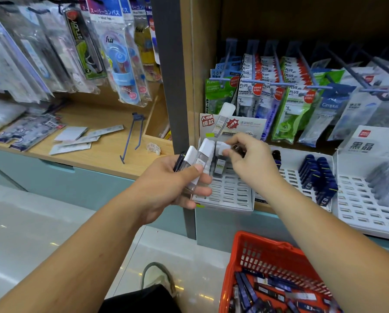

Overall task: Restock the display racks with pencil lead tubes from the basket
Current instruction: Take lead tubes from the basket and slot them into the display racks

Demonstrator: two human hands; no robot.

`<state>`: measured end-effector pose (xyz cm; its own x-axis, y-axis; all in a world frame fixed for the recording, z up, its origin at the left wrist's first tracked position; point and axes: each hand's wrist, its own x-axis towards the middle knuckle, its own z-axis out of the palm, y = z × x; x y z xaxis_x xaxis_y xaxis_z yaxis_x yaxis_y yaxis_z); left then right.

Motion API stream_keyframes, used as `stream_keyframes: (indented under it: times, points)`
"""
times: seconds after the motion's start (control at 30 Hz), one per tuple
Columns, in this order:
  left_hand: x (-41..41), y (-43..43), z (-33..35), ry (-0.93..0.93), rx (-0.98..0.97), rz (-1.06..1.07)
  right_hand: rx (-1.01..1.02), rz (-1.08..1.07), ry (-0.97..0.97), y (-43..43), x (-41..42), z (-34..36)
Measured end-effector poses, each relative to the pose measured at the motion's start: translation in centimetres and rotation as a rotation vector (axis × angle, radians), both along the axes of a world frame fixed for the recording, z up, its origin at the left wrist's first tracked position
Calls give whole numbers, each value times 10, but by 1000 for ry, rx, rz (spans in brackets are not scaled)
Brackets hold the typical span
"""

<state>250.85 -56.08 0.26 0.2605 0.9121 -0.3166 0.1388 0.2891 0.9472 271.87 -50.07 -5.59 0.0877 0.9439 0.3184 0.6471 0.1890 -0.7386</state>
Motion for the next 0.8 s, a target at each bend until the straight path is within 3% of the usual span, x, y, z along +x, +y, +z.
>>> stream_keyframes:
  times: [0.17, 0.27, 0.47, 0.67, 0.8]
  points:
    - [0, 1, -1, 123, 76, -7, 22, -1, 109, -1, 2, 1]
    - [0, 4, -4, 187, 119, 6, 22, 11, 67, 0, 2, 1]
    - [1, 4, -5, 119, 64, -6, 18, 16, 57, -2, -3, -1]
    - [1, 2, -4, 132, 61, 6, 63, 8, -299, -7, -7, -4]
    - [-1, 4, -6, 132, 85, 37, -63, -47, -356, -2, -3, 4]
